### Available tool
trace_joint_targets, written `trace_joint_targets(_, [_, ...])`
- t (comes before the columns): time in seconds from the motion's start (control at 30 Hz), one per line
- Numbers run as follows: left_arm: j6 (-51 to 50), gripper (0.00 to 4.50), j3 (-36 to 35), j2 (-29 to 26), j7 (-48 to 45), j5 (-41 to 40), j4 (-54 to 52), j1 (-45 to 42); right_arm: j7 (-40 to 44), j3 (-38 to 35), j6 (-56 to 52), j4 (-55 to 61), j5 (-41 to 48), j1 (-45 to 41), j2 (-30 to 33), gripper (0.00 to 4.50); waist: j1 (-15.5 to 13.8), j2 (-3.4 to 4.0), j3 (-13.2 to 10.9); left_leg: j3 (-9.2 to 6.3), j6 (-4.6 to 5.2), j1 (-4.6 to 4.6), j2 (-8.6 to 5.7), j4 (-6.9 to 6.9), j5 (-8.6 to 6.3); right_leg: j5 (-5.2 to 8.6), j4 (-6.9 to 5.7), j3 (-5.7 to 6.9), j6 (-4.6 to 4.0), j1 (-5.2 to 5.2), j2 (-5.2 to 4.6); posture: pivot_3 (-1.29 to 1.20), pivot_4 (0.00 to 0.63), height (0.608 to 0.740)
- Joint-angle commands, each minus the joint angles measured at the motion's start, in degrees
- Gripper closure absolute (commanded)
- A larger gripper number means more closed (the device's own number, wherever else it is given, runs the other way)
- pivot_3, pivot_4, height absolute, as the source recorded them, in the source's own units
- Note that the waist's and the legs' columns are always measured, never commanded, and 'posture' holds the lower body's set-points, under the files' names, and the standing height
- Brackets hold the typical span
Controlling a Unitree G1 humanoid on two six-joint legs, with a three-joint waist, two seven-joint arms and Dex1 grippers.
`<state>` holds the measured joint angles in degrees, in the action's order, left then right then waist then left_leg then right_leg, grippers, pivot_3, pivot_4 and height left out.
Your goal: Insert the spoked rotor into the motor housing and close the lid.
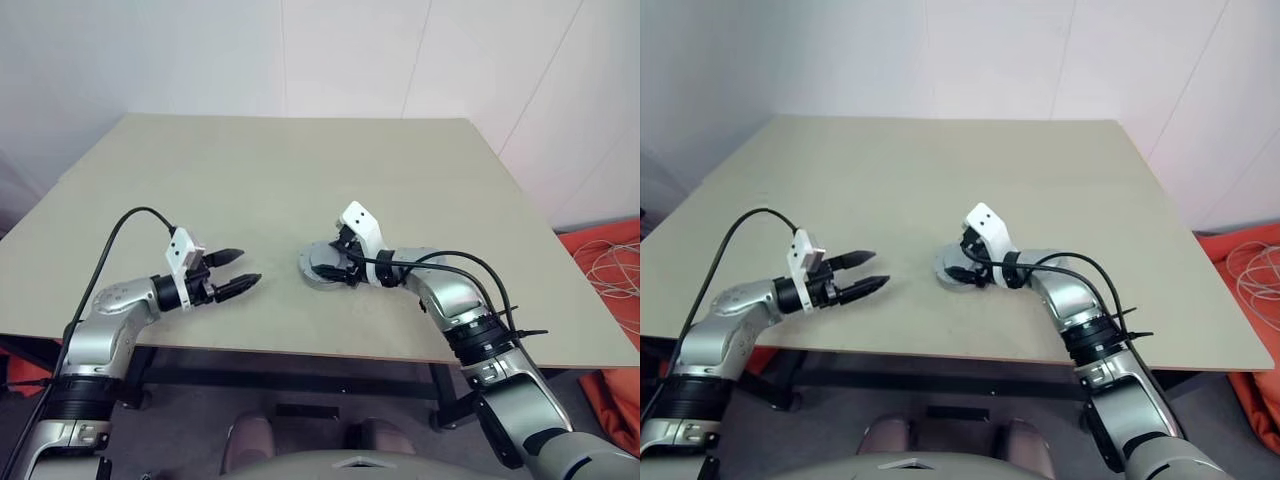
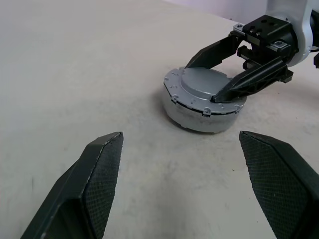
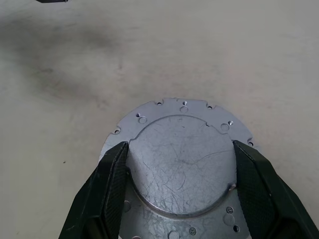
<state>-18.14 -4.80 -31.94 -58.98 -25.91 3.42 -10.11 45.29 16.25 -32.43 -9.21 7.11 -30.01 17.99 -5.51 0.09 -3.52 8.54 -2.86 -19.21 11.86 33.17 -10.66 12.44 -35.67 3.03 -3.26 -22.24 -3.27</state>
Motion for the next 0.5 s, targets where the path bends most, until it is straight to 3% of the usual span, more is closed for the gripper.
trace_joint_targets(0.03, [0.2,0.55,-0.5,-0.1,0.2,-0.6,-1.3,-1.3,0.5,1.3,-1.0,0.8,-0.8,0.6,0.7,1.38,0.0,0.0,0.0,0.0,0.0,0.0,0.0,-0.01,0.0,0.0,0.0,0.0,0.0,0.0,0.0,0.0,0.0,0.74])
trace_joint_targets(0.5, [0.0,0.55,-0.3,-0.2,0.8,-0.4,-1.3,-1.8,-2.0,0.9,-4.1,-0.8,-1.0,-1.2,-0.5,1.38,0.0,0.0,0.0,0.0,-0.02,0.08,0.0,-0.08,0.01,0.0,0.02,-0.01,0.0,0.0,0.0,0.0,0.0,0.74])
